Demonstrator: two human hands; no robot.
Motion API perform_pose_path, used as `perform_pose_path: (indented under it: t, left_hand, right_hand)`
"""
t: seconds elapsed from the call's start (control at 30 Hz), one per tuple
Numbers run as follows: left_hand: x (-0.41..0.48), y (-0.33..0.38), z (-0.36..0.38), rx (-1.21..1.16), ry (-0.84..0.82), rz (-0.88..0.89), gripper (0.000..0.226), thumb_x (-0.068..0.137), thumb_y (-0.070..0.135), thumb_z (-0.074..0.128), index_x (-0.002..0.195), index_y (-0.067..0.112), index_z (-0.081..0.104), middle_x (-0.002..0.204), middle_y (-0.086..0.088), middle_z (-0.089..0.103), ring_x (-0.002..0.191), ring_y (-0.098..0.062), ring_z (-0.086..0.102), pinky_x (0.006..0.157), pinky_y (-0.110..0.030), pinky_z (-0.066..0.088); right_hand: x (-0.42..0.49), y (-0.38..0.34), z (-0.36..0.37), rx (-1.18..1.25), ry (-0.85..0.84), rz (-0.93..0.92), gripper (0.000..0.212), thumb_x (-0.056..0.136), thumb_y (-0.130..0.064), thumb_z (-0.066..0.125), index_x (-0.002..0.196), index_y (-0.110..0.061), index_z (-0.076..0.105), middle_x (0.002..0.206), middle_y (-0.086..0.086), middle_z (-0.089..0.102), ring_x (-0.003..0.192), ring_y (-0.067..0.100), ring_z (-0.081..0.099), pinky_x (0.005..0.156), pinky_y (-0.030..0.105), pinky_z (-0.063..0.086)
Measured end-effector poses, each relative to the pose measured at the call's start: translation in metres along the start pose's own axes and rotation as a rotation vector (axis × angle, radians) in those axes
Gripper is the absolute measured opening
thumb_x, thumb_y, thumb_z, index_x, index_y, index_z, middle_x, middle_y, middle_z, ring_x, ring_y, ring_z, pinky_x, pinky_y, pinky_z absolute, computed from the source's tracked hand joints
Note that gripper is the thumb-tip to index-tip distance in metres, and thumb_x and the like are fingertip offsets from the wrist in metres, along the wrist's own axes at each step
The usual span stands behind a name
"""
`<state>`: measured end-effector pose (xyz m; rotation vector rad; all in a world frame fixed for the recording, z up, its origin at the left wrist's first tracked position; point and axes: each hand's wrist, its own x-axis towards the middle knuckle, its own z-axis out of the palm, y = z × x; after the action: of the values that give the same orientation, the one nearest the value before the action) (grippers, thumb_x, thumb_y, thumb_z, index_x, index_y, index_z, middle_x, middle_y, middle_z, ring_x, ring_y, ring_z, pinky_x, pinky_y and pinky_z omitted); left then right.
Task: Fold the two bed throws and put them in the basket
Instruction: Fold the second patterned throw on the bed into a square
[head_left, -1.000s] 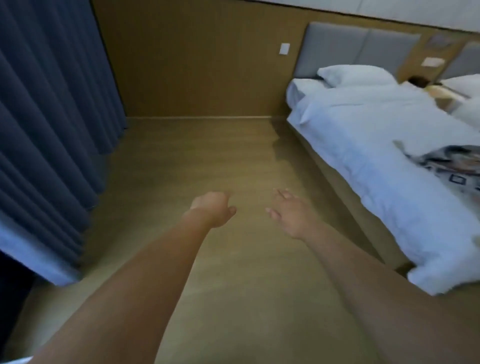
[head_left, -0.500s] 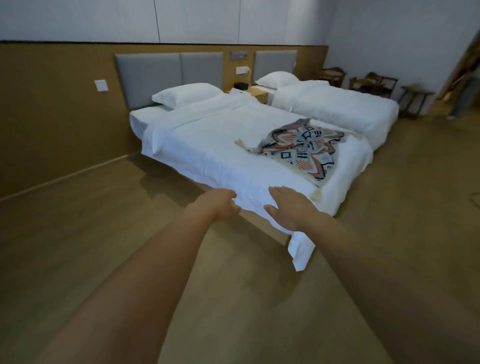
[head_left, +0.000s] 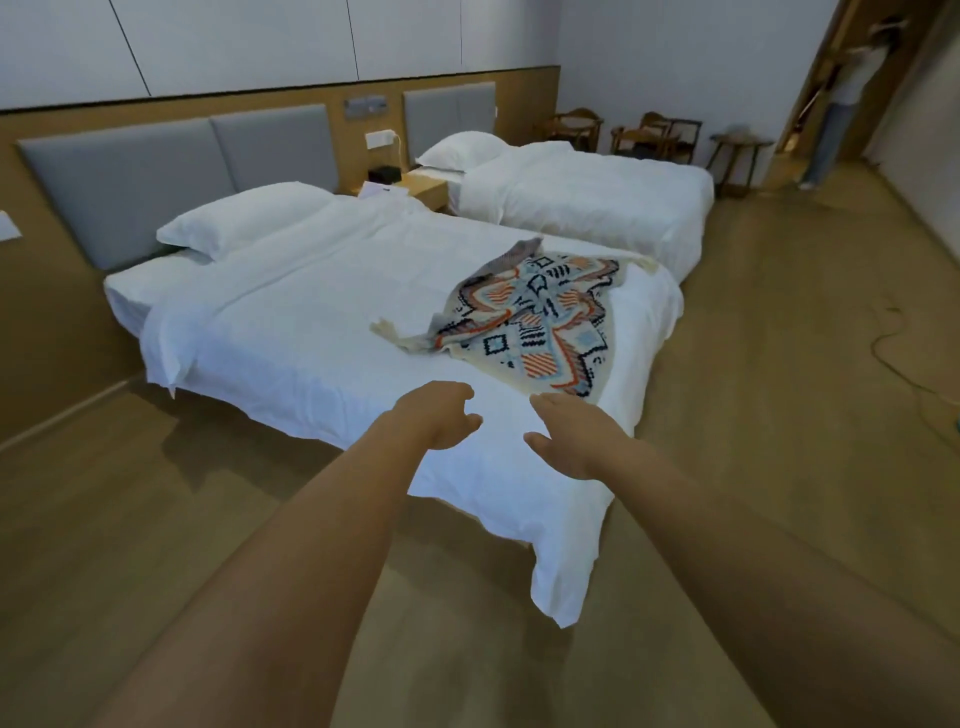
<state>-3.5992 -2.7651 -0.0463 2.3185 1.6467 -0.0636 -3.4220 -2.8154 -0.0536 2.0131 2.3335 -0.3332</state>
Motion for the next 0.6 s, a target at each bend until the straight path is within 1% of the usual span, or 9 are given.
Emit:
perform_pose_path:
  t: [0.13,0.27,0.37,0.47,0.6]
  left_hand:
    - [0.077,0.0,-0.001,-0.023,-0.02,-0.039,0.052,0.096,0.037,0.042,0.143,0.017,0.031,0.149,-0.004,0.035,0.135,-0.023,0.034,0.107,-0.039,0.033]
    - [0.137,-0.018,-0.004,-0.025,-0.051,-0.106,0.052,0.096,0.036,0.042,0.144,0.017,0.03,0.149,-0.004,0.035,0.135,-0.023,0.034,0.108,-0.038,0.032]
    - [0.177,-0.045,-0.008,-0.047,-0.071,-0.162,0.052,0.097,0.036,0.041,0.143,0.017,0.03,0.149,-0.004,0.035,0.135,-0.023,0.034,0.109,-0.037,0.032]
    - [0.219,-0.077,-0.013,-0.094,-0.095,-0.216,0.052,0.096,0.037,0.041,0.143,0.017,0.03,0.149,-0.004,0.036,0.134,-0.022,0.035,0.109,-0.037,0.032]
    - [0.282,-0.125,-0.016,-0.104,-0.131,-0.225,0.052,0.096,0.038,0.042,0.143,0.018,0.031,0.149,-0.004,0.035,0.135,-0.022,0.035,0.11,-0.036,0.03]
  right_hand:
    - [0.073,0.047,-0.007,0.029,-0.031,-0.008,0.055,0.097,-0.037,0.039,0.141,-0.008,0.027,0.147,0.012,0.034,0.131,0.032,0.036,0.105,0.045,0.036]
    - [0.141,0.072,-0.011,0.026,-0.076,-0.043,0.053,0.097,-0.037,0.039,0.14,-0.008,0.028,0.145,0.011,0.035,0.13,0.031,0.037,0.103,0.044,0.037]
    - [0.195,0.077,-0.009,0.043,-0.121,-0.076,0.055,0.097,-0.036,0.038,0.143,-0.009,0.024,0.148,0.011,0.032,0.133,0.03,0.034,0.105,0.043,0.035]
    - [0.254,0.073,-0.004,0.063,-0.15,-0.088,0.054,0.097,-0.036,0.038,0.142,-0.008,0.025,0.147,0.012,0.032,0.133,0.031,0.033,0.106,0.043,0.034]
    - [0.334,0.062,0.008,0.136,-0.16,-0.065,0.053,0.097,-0.035,0.039,0.141,-0.008,0.027,0.147,0.012,0.031,0.131,0.031,0.035,0.105,0.042,0.035]
